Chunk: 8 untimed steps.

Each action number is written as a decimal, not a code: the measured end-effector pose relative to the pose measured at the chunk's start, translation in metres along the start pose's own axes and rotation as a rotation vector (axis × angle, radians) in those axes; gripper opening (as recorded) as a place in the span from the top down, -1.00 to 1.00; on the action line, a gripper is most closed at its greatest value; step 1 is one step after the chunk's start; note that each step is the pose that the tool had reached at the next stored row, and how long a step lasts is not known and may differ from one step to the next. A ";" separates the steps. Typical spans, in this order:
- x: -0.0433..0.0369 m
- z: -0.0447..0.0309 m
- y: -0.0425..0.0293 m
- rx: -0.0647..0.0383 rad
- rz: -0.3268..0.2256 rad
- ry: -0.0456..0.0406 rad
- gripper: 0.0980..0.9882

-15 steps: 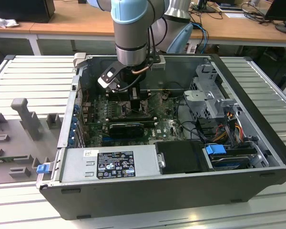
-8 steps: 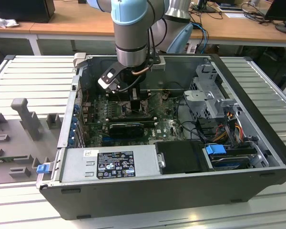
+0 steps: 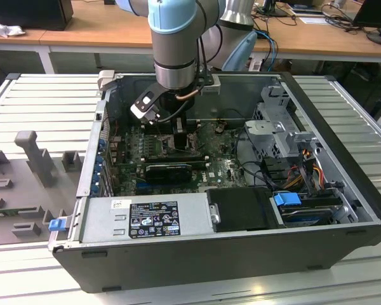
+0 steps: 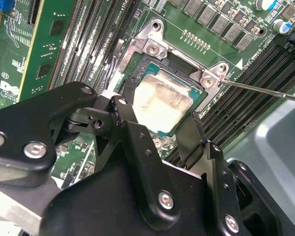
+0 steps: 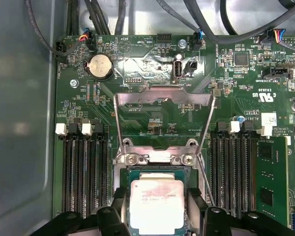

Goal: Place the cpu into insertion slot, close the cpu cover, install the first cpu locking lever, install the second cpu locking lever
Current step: 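Place the cpu into insertion slot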

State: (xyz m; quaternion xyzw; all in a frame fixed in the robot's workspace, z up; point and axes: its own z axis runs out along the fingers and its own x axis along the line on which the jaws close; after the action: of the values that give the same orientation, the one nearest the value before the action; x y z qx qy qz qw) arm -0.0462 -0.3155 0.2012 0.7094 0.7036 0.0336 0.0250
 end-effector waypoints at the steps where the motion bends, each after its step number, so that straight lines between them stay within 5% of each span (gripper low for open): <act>1: -0.0001 0.0000 0.0000 0.000 -0.001 -0.0055 -0.13; 3: -0.0002 0.0001 0.0000 0.000 -0.001 -0.0119 -0.13; 4: -0.0002 0.0004 -0.0001 0.000 -0.002 -0.0231 -0.13; 8: -0.0002 0.0004 -0.0001 0.000 -0.002 -0.0242 -0.13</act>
State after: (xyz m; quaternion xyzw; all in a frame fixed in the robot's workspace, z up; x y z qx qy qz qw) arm -0.0462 -0.3158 0.2008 0.7090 0.7039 0.0251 0.0336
